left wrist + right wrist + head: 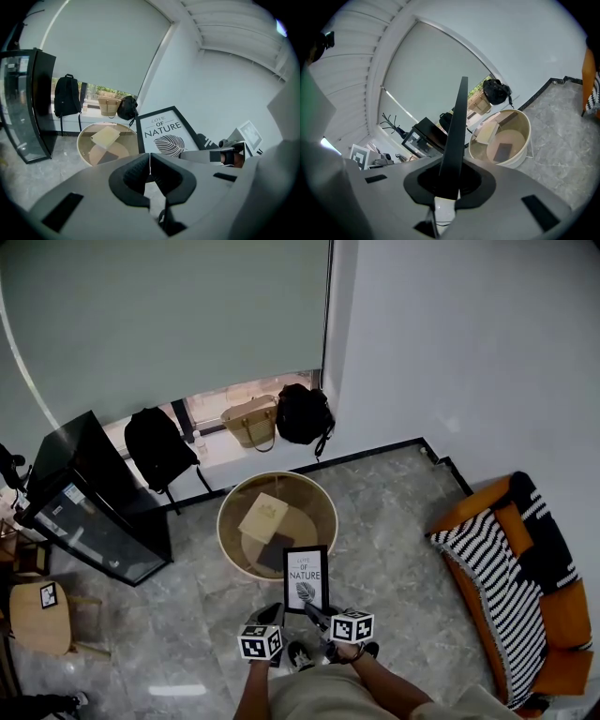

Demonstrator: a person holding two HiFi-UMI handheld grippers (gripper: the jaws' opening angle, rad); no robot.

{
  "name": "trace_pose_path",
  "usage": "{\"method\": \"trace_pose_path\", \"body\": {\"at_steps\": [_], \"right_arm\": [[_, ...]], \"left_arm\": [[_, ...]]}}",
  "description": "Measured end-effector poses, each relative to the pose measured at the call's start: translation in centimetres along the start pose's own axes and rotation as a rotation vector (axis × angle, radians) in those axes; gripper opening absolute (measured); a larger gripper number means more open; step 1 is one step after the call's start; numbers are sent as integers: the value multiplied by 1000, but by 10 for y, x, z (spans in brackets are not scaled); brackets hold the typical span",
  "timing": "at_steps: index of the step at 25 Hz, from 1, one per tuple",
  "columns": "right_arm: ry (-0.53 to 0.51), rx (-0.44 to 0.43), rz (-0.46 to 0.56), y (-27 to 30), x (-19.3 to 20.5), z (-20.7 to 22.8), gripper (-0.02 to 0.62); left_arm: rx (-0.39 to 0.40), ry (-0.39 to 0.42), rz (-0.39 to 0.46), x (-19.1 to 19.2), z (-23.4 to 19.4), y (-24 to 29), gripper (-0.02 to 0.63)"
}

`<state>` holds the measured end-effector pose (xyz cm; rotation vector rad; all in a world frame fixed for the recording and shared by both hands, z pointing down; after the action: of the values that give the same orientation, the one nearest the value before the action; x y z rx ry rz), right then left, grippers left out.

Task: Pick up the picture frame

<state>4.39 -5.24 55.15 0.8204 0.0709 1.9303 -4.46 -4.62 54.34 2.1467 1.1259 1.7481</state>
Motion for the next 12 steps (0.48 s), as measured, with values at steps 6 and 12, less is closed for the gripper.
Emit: {"method": "trace_pose_path", "body": {"at_steps": [6,12], "right_arm": [[-2,-6,2,2,0,-1,69],[-15,-1,4,4,0,-4,69]], "left_arm": [[3,17,-12,2,0,1,21],[5,24,-13,1,1,0,21]]}}
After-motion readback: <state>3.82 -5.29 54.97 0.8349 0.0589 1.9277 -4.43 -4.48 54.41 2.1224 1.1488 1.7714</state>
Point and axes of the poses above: the fingertips, and each gripper's own axes: y forward along the fingers, z to its right, x out of its underside, the point moved 1 cm from there along -y, backward along the fingers, and after that the axes turned 5 degrees about y, right-handed, at the moved point
